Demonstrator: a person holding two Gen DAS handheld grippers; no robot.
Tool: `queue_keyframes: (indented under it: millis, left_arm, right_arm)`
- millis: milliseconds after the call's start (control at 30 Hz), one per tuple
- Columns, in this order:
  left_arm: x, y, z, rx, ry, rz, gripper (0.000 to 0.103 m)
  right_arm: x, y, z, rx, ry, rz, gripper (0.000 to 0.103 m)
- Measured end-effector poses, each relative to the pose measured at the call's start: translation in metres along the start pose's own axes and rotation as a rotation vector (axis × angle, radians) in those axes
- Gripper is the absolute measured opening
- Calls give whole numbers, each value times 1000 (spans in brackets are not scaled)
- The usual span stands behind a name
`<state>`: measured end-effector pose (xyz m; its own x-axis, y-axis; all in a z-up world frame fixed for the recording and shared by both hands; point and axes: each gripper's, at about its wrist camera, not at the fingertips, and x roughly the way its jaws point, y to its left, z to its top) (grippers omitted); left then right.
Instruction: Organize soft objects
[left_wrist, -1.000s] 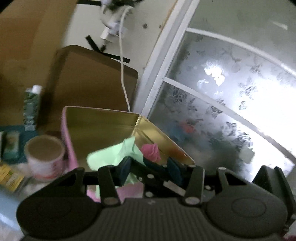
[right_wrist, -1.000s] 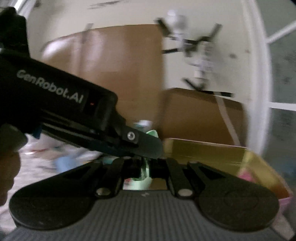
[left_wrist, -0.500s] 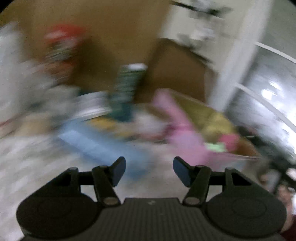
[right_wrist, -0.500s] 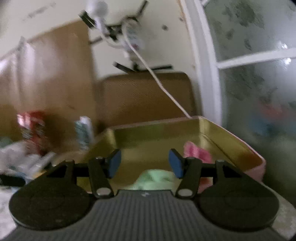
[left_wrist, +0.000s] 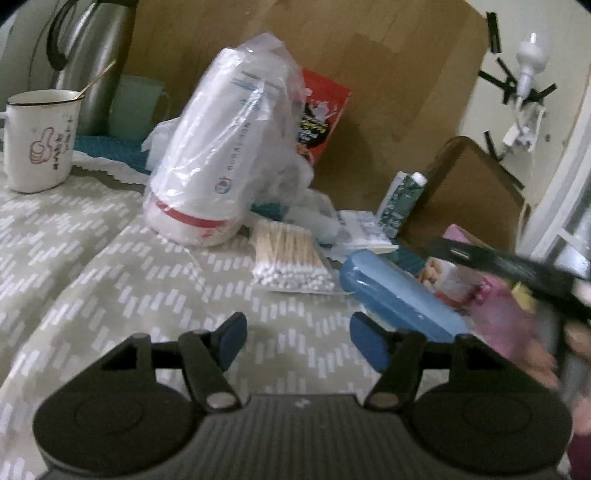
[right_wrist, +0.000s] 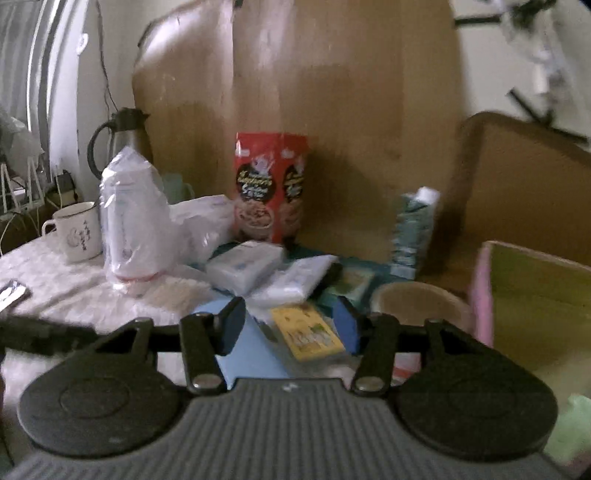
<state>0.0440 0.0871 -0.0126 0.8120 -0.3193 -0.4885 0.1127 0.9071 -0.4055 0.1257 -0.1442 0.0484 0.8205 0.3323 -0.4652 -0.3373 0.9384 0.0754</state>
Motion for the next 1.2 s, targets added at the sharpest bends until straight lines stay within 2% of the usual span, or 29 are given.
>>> queue_keyframes:
  millis: [133,200,233,267,333,400,467,567,633,700,767,833,867,933,1000,1033,1100,1200]
  left_arm:
    - [-7,-2,-2,-3,-20,-30,64]
    - [-9,-1,-2,-11,-29,-48,66]
    - [-8,0,-2,-15,-29,-54,66]
    - [-8,1,-1,-21,-29,-60,66]
    - [-9,3,-1,-32,-31,-71,66]
    - [-10,4,-1,-44,-37,-82,66]
    - [-11,6,0,-56,-43,-88,66]
    - [-15,9,0,-70,-50,-120,71]
    - [-20,12,0,-89,-54,-160,73]
    - [-24,16,-2,-125,-49,-196,73]
    - [-26,20,-5,-169,-30,-212,73]
    - [-28,20,-8,-184,-14,-202,73]
    - [-30,19,-9,-180,-9,-189,73]
    - [-35,16,-11,-163,5,-162,73]
    - [-40,12,-12,-150,17,-152,73]
    - [-42,10,-13,-141,24,-146,73]
    - [-44,5,-13,-121,37,-139,73]
    - [-40,-3,-15,-90,68,-128,73]
  right_arm:
    - [60,-3,18,112,121,-31,55]
    - [87,-17,21,169,175,-50,55]
    - [99,-23,21,202,206,-45,52]
    - [107,-27,20,232,232,-42,28]
    - [110,-33,22,292,243,-14,22]
    - [93,-33,24,277,194,-22,14]
    - [61,-37,24,229,102,-37,13]
    - [5,-15,20,116,-18,-41,12]
    - [-35,9,6,-40,-95,-42,12]
    - [-66,38,-16,-248,-142,-10,12]
    - [-86,61,-40,-396,-122,76,13]
    - [-93,77,-60,-459,-36,196,14]
    - [-95,83,-70,-471,-4,248,18]
    - [-99,90,-85,-466,18,288,30]
    - [-101,90,-89,-423,16,292,45]
    - [-102,86,-89,-375,19,300,48]
    - [-97,78,-87,-300,43,312,70]
    - [-90,77,-90,-283,76,303,85]
